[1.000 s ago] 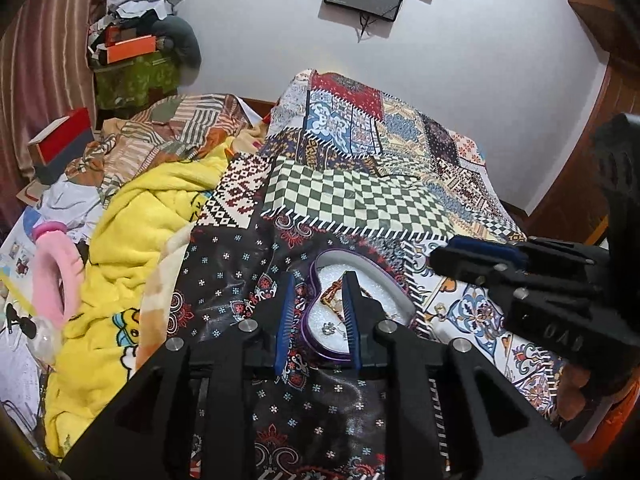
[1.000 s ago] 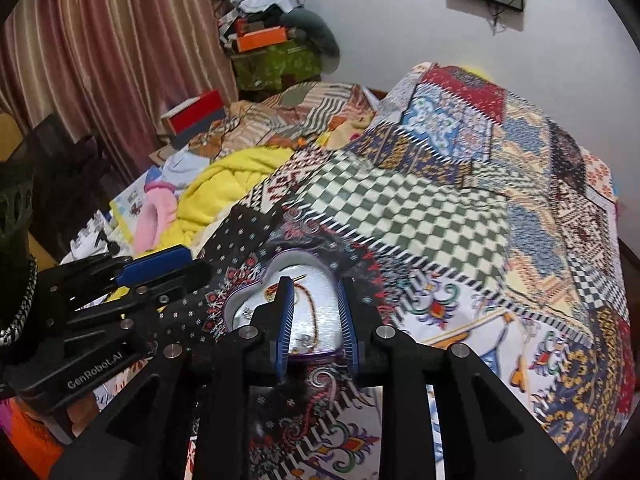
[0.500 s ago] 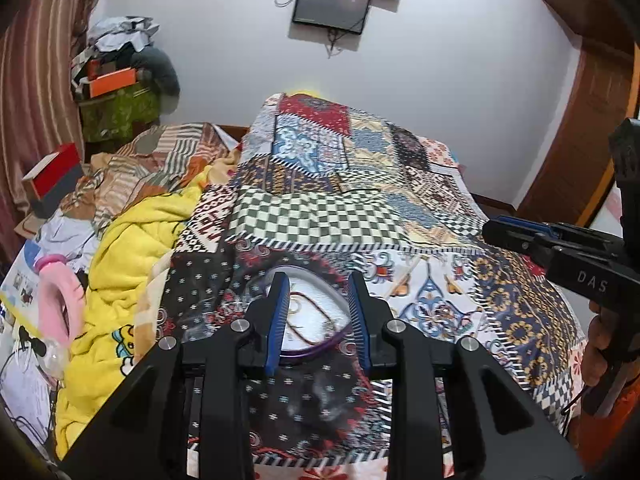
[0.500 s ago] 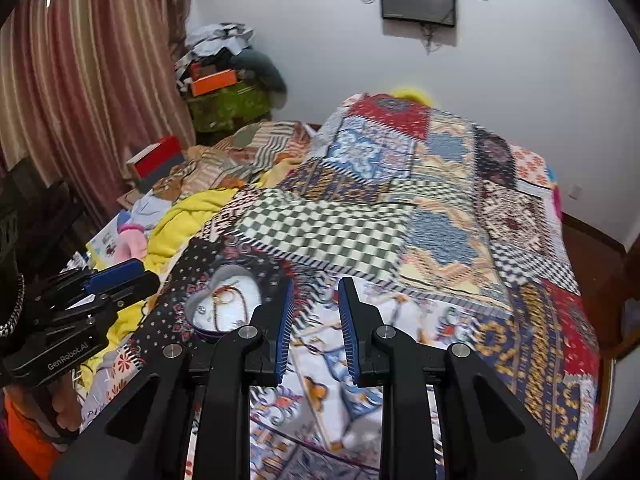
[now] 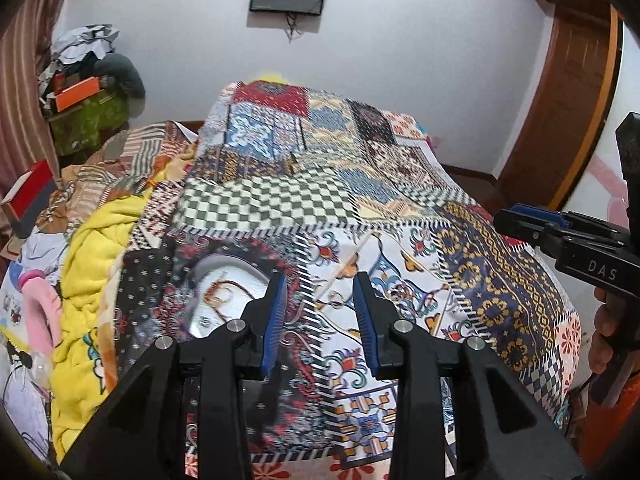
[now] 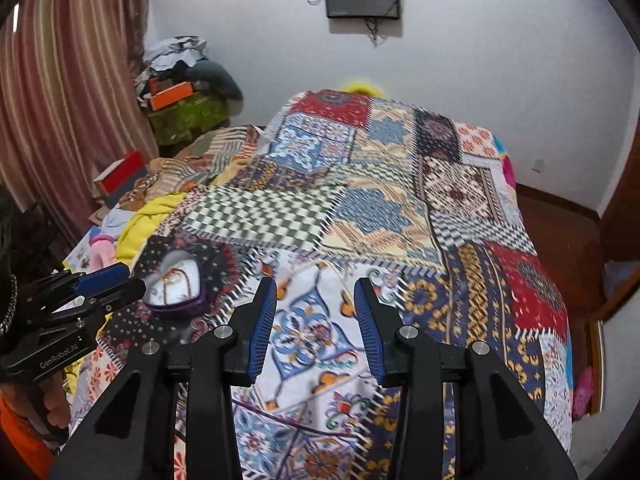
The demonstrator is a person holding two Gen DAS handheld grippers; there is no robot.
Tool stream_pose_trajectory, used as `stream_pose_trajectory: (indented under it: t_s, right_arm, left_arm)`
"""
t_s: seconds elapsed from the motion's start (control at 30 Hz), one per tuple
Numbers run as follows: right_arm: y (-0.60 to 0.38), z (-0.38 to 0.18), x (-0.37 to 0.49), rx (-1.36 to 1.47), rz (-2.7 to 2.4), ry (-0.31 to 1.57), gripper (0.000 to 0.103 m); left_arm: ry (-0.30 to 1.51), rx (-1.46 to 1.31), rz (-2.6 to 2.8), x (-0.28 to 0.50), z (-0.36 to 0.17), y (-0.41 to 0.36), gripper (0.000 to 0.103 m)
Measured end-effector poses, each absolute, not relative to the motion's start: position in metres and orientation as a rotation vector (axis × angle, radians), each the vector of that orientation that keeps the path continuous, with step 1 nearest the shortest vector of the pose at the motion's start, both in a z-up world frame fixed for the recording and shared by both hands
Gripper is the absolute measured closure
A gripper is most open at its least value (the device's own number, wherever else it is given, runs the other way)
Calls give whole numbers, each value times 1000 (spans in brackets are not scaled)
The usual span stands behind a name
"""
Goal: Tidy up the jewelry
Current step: 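Move both tools back toward the remaining jewelry on the quilt, then grasp the red-and-teal beaded bracelet with the right tool while the left tool grasps a gold ring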
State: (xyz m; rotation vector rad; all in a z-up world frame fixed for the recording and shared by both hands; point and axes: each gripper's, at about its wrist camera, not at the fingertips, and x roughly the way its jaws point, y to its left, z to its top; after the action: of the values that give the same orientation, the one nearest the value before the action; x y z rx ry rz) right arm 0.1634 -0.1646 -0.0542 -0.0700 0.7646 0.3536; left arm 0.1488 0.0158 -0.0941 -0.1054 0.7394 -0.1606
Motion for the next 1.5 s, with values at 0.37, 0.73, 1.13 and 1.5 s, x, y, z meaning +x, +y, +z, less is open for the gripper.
stream_pose_trajectory:
  t_s: [0.37,0.73,1.13,1.5]
  right_arm:
    - [-195,-89,173,-23,313,855,66]
    - [-197,-139,189,-26,325,992,66]
    - [-185,-177,197,-105,401,1138,66]
    - [-175,-185,204,-133,452,1146,66]
  left_arm:
    - [856,-77,-204,176,-137,-15,70]
    - [956,-68,-225,202,-180,-27,70]
    - [996,-80,-243,211,-202,-26,70]
    - [1001,-89,-253,221,-206,-26,70]
